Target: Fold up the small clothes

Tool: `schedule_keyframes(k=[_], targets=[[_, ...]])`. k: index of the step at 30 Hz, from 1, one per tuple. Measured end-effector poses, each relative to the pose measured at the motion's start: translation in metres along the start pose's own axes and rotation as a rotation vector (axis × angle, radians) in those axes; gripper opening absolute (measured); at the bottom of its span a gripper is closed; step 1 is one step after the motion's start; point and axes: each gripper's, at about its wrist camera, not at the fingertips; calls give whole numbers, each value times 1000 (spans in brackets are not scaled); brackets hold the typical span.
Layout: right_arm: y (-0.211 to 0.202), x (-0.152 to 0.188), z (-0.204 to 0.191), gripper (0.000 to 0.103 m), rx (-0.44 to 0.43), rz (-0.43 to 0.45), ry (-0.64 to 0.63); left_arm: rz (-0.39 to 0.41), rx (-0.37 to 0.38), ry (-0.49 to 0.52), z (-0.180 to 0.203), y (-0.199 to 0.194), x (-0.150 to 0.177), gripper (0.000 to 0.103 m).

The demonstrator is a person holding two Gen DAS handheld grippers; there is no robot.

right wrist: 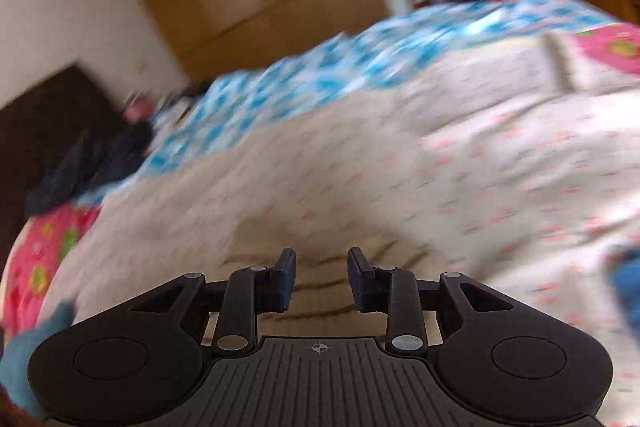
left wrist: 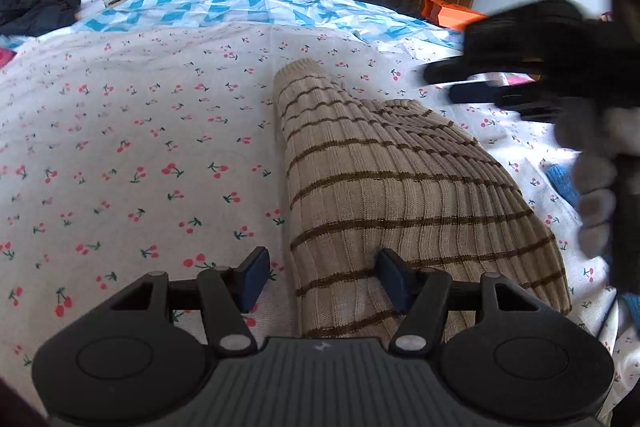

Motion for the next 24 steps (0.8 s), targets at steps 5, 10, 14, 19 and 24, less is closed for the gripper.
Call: schedule_keyframes(k=[5, 10, 14, 19, 24], targets=[[71, 8, -16, 23, 87, -63, -48, 27, -28, 38, -1, 0, 3, 66], [72, -1, -20, 23, 97, -85, -54, 24, -5, -9, -6, 3, 3, 66], [49, -10, -21, 29, 67, -38, -45, 35, -7, 12, -2, 0, 6, 66], [61, -28, -23, 45, 102, -33, -87, 21, 14, -8, -6, 0, 5, 66], [88, -33, -23, 35, 76, -126, -115, 16, 22, -15, -10, 3, 2, 66]])
Point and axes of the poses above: each gripper's, at about its wrist camera, not at the fingertips, and y roughly the way its jaws point, z to its right, x to its underside, and after that the axes turned 3 degrees about -z, right-handed
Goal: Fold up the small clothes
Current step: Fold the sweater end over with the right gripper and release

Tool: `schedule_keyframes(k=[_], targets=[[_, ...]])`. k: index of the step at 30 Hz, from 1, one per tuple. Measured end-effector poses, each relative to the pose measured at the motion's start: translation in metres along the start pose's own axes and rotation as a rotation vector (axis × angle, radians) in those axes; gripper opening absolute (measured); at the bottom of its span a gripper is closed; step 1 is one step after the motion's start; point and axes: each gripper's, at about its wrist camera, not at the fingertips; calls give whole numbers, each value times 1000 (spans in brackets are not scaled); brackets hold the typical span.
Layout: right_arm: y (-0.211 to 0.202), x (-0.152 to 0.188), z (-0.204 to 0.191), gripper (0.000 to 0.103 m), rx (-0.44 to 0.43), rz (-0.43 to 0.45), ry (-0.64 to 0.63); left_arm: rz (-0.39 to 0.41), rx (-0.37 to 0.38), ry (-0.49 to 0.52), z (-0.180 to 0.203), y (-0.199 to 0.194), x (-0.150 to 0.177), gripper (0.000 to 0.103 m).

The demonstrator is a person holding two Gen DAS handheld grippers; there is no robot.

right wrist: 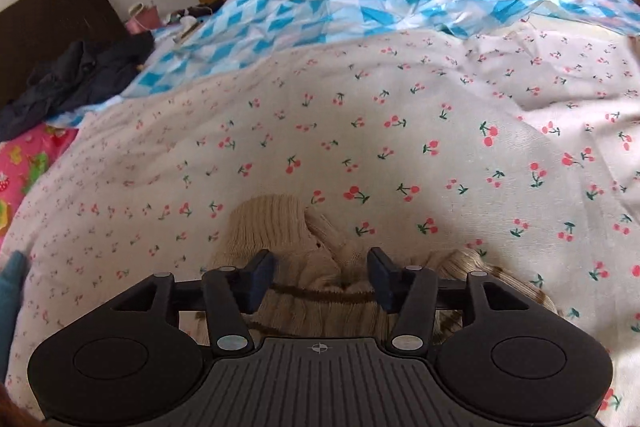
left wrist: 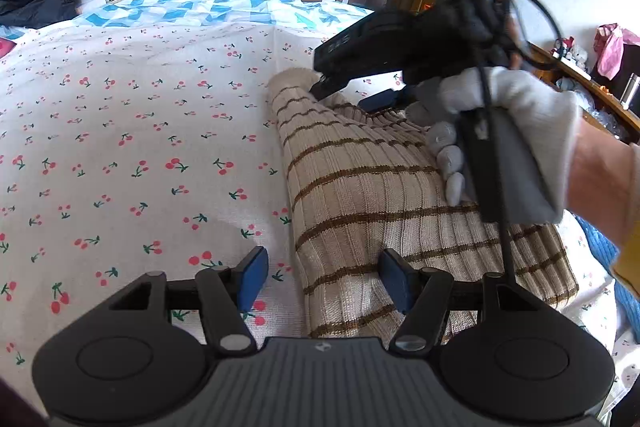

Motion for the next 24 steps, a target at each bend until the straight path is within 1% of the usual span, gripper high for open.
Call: schedule_keyframes(k=[1, 2, 3, 4, 6, 7, 8, 9, 10, 12, 13, 16, 17, 19, 20, 21, 24], targets=[[-1, 0, -1, 29, 12, -8, -6, 1, 1, -1, 0, 0, 0, 66], [-6, 0, 0, 16, 2, -7, -5, 3, 1, -2, -1, 0, -1, 66], [-14, 2, 4, 10, -22, 7, 11, 13, -1, -2, 0, -1, -1, 66], [-24, 1, 8, 9, -25, 38, 21, 29, -5, 2, 1, -4, 0, 66], [-32, -3, 18, 7, 5, 88, 60, 66, -9, 22, 5, -7, 2, 66], [-30, -7, 25, 7, 10, 87, 97, 74, -10, 28, 7, -5, 2, 66], [-24, -8, 30, 7, 9, 68, 121, 67, -4, 29, 8, -3, 2, 66], [-16, -7, 30, 7, 21, 47, 115, 54, 4, 24, 8, 2, 1, 66], [-7, -4, 26, 7, 47, 27, 89, 43, 5, 12, 7, 5, 2, 67], [4, 4, 17, 11, 77, -3, 49, 35, 3, 7, 5, 8, 3, 68], [1, 4, 14, 13, 81, 7, 35, 33, -3, 18, 6, 8, 4, 68], [-24, 1, 21, 16, 28, 43, 97, 34, -3, 26, 6, 4, 3, 68], [-37, 2, 24, 16, 22, 73, 108, 32, -1, 22, 6, 4, 3, 68], [-61, 6, 28, 18, 40, 124, 97, 28, 1, 22, 7, 4, 3, 68], [-69, 8, 31, 20, 49, 139, 94, 27, 1, 26, 7, 5, 3, 68], [-76, 12, 35, 25, 61, 147, 94, 26, 1, 27, 8, 5, 3, 68], [-76, 20, 45, 33, 115, 130, 90, 28, -2, 31, 9, 5, 4, 67]])
Point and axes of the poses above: each gripper's, at about its wrist camera, not at the fingertips, and y roughly the way its jaws point, z to its right, x to its underside, and after that the axes turned 3 degrees about -z, right-handed
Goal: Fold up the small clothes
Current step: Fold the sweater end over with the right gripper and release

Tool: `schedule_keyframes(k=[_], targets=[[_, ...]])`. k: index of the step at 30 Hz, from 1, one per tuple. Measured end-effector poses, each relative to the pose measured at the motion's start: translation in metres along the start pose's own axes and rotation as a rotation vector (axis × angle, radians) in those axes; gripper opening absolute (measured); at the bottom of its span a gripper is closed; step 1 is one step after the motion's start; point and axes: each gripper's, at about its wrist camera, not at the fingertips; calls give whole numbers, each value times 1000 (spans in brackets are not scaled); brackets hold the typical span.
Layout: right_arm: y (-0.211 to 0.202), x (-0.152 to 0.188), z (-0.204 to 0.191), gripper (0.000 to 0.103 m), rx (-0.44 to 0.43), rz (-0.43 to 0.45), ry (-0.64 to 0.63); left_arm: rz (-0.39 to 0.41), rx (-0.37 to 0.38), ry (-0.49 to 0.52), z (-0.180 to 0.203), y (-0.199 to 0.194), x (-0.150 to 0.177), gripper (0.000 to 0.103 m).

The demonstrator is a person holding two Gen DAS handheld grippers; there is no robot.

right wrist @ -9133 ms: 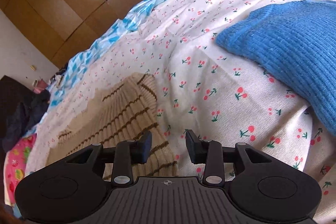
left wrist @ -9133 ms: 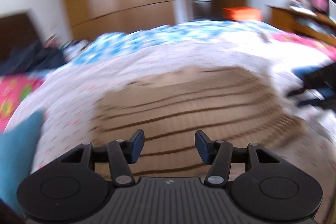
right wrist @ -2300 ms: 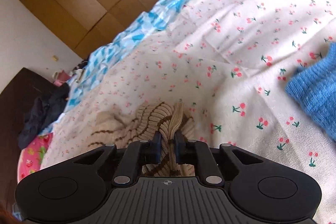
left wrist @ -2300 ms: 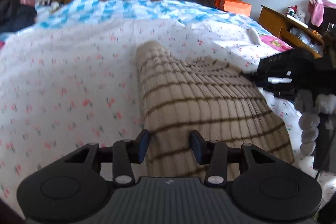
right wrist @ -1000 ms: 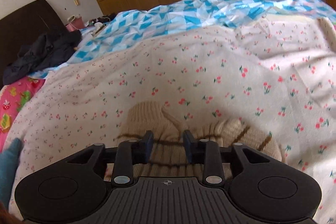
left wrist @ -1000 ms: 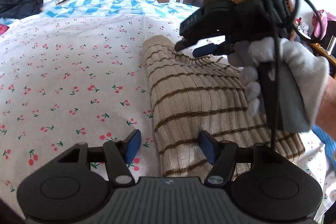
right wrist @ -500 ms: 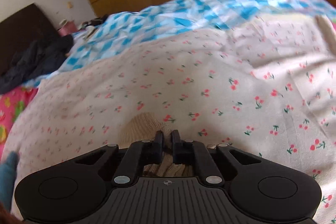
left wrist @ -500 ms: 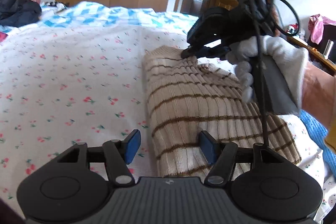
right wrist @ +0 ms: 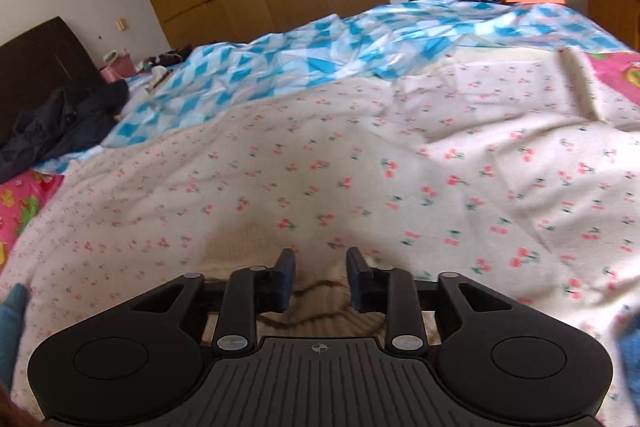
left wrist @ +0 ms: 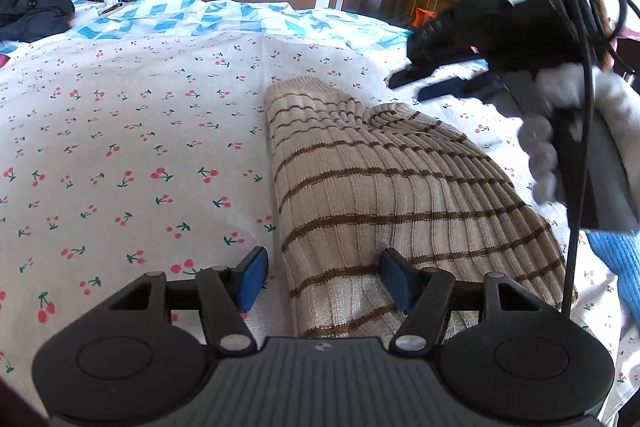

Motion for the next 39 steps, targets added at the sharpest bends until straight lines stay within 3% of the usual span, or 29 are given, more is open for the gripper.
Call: schedule_keyframes(k=[5, 8, 10, 11, 12, 14, 15, 19, 23, 27, 30, 34, 39], targets=[[19, 10, 1, 36, 38, -39, -20, 3, -3, 6, 1, 0, 0, 67], [26, 13, -13, 46, 56, -42, -117, 3, -1, 5, 1, 1, 1, 68], [32, 14, -23, 46, 103, -35, -190, 4, -1, 10, 2, 1, 1, 68], [35, 15, -25, 43, 121, -41, -206, 4, -1, 11, 2, 1, 1, 68], [38, 15, -25, 31, 123, -56, -213, 5, 0, 12, 2, 1, 1, 68], [36, 14, -24, 22, 127, -54, -209, 4, 2, 9, 1, 0, 1, 68], [31, 13, -21, 17, 116, -40, -189, 5, 4, 5, 0, 0, 0, 68], [3, 3, 11, 15, 79, 47, 1, 47, 7, -1, 1, -8, 0, 67], [28, 12, 37, 15, 104, -25, 109, 13, 3, 8, 3, 2, 3, 69], [30, 21, 38, 19, 83, -17, 144, 6, 11, -5, 0, 2, 0, 69], [18, 14, 30, 26, 78, -5, 100, 7, 2, 4, 1, 0, 1, 69], [-21, 14, 28, 29, 37, 85, 112, 4, -3, -9, 1, -6, 0, 69], [-64, 46, 18, 32, -3, 95, 21, 8, -19, 7, 4, -11, 5, 69]])
Point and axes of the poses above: each gripper's, at about its wrist camera, not at the fingertips, and y roughly the way its jaws point, z to its right, x to its underside, and after that the axes turned 3 degrees about -z, right-handed
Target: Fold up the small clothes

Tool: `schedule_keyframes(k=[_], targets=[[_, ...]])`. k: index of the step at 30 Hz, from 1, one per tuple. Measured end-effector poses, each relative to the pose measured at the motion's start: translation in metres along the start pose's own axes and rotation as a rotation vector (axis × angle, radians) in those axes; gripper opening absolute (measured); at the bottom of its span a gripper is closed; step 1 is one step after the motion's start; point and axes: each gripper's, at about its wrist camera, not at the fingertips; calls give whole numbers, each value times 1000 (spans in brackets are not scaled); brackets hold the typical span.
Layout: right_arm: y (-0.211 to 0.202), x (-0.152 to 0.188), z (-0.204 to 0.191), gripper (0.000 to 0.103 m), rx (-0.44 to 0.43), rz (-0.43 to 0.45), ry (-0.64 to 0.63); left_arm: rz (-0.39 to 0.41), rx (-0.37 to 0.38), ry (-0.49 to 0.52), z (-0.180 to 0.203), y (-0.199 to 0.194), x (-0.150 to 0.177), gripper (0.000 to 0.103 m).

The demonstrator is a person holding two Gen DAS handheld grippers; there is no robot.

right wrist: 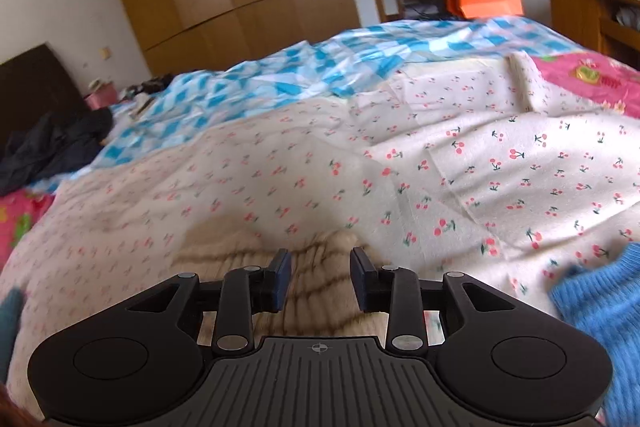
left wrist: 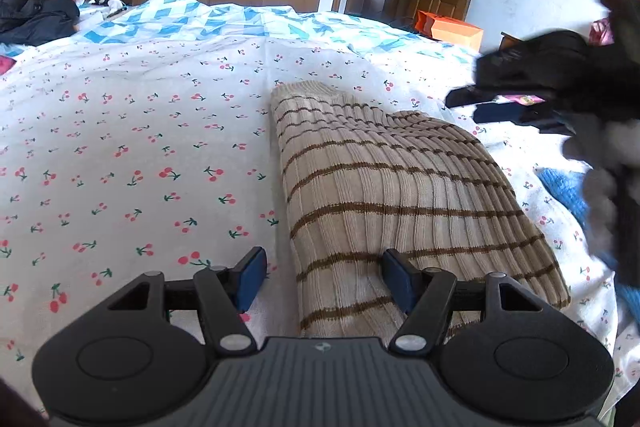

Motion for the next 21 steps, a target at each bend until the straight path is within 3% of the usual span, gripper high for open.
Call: schedule_keyframes(k=[4, 7, 9, 12, 14, 18, 21], targets=[[-24, 38, 6, 32, -32, -62, 45, -26, -6, 34, 4, -3, 3, 69], [-17, 67, 8, 33, 41, -155, 11, -45, -35, 97, 11, -3, 8, 69], [-20, 72, 14, 42, 35, -179, 51, -54, -41, 107, 14, -6, 9, 69], [-42, 74, 19, 41, -14, -145, 131, -54, -51, 111, 14, -16, 10, 69], [-53, 80, 13, 41, -12, -132, 117, -49, -59, 113, 14, -24, 14, 69], [-46, 101, 6, 48, 24, -203, 83, -63, -81, 125, 18, -27, 17, 69], [-51, 106, 6, 49, 37, -189, 97, -97, -93, 127, 19, -26, 20, 69]])
Point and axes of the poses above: each gripper's, at about its wrist camera, not at the fingertips, and y roughly the way its jaws point, z to its right, x to its underside, and after that the axes turned 3 degrees about -z, right-handed
